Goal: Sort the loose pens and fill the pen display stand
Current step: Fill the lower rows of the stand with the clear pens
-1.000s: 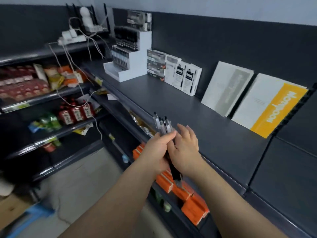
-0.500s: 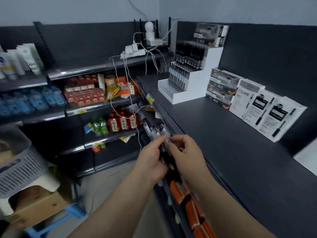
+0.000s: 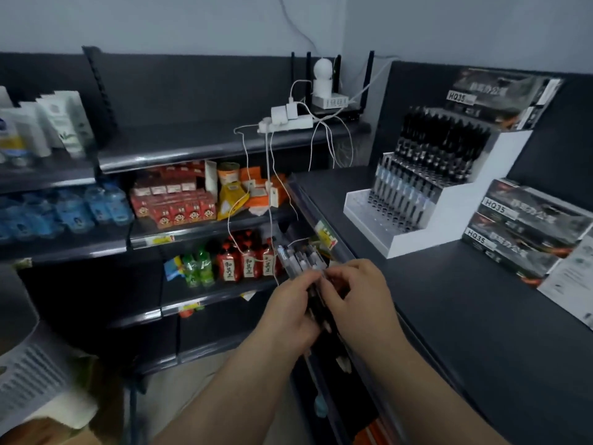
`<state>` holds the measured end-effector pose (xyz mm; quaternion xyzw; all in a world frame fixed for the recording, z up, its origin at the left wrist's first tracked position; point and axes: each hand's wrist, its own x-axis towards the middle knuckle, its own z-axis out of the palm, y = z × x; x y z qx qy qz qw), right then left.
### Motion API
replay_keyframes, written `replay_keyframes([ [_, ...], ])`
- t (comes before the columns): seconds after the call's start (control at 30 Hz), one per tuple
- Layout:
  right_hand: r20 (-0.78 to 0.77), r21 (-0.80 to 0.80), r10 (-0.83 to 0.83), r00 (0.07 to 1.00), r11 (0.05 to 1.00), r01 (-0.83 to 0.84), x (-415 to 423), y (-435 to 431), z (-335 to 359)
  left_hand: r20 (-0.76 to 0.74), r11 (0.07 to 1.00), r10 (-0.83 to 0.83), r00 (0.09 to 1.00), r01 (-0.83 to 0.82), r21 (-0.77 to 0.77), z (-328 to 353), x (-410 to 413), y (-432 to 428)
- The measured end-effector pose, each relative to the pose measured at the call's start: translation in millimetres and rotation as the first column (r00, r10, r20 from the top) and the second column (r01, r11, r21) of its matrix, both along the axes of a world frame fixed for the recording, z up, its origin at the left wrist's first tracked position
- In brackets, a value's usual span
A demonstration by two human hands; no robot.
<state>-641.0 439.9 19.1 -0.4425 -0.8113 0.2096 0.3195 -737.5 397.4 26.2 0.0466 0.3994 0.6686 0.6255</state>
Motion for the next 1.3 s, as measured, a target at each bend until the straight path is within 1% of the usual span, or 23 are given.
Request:
replay_keyframes([
  [0.03, 0.047, 0.038, -0.017, 0.999, 0.999, 0.016, -13, 10, 1, -0.015, 1.0, -0.025, 1.0, 0.025, 0.0, 0, -15, 12],
  [0.1, 0.118, 0.062, -0.055, 0.991, 0.997, 0.048, -39, 31, 4, -0.052, 0.997, -0.075, 0.996, 0.075, 0.006, 1, -43, 39],
  [0.2, 0.142, 0.033, -0.097, 0.985, 0.995, 0.093, -71, 56, 11, -0.08, 0.991, -0.131, 0.988, 0.132, 0.01, 4, -76, 77],
  [0.3, 0.145, -0.014, -0.199, 0.969, 0.979, 0.203, -91, 76, 18, -0.107, 0.972, -0.231, 0.967, 0.235, 0.027, 6, -98, 107],
  [0.43, 0.018, -0.125, -0.35, 0.937, 0.929, 0.35, -95, 99, 18, -0.114, 0.935, -0.339, 0.934, 0.348, 0.069, 2, -104, 141],
  [0.53, -0.03, -0.195, -0.43, 0.902, 0.888, 0.417, -89, 115, 18, -0.14, 0.901, -0.414, 0.9, 0.426, 0.08, 1, -96, 163],
  [0.63, -0.06, -0.23, -0.497, 0.866, 0.851, 0.472, -77, 136, 17, -0.165, 0.899, -0.418, 0.893, 0.433, 0.065, 1, -83, 187],
  [0.77, -0.167, -0.294, -0.522, 0.836, 0.836, 0.463, -66, 169, 22, -0.182, 0.889, -0.437, 0.881, 0.454, 0.063, 13, -76, 216],
  [0.93, -0.277, -0.36, -0.493, 0.825, 0.849, 0.386, -62, 204, 32, -0.286, 0.901, -0.406, 0.868, 0.432, 0.032, 15, -83, 249],
  [1.03, -0.335, -0.396, -0.534, 0.777, 0.828, 0.398, -57, 218, 37, -0.29, 0.908, -0.408, 0.866, 0.418, -0.027, 9, -97, 272],
  [1.1, -0.369, -0.407, -0.549, 0.75, 0.821, 0.401, -57, 231, 41, -0.261, 0.912, -0.4, 0.878, 0.408, -0.025, 8, -110, 294],
  [1.2, -0.462, -0.409, -0.57, 0.68, 0.817, 0.407, -60, 248, 45, -0.224, 0.904, -0.418, 0.88, 0.427, -0.012, 6, -119, 326],
  [1.3, -0.503, -0.372, -0.614, 0.608, 0.789, 0.489, -69, 264, 46, -0.233, 0.861, -0.498, 0.835, 0.509, -0.014, 4, -127, 352],
])
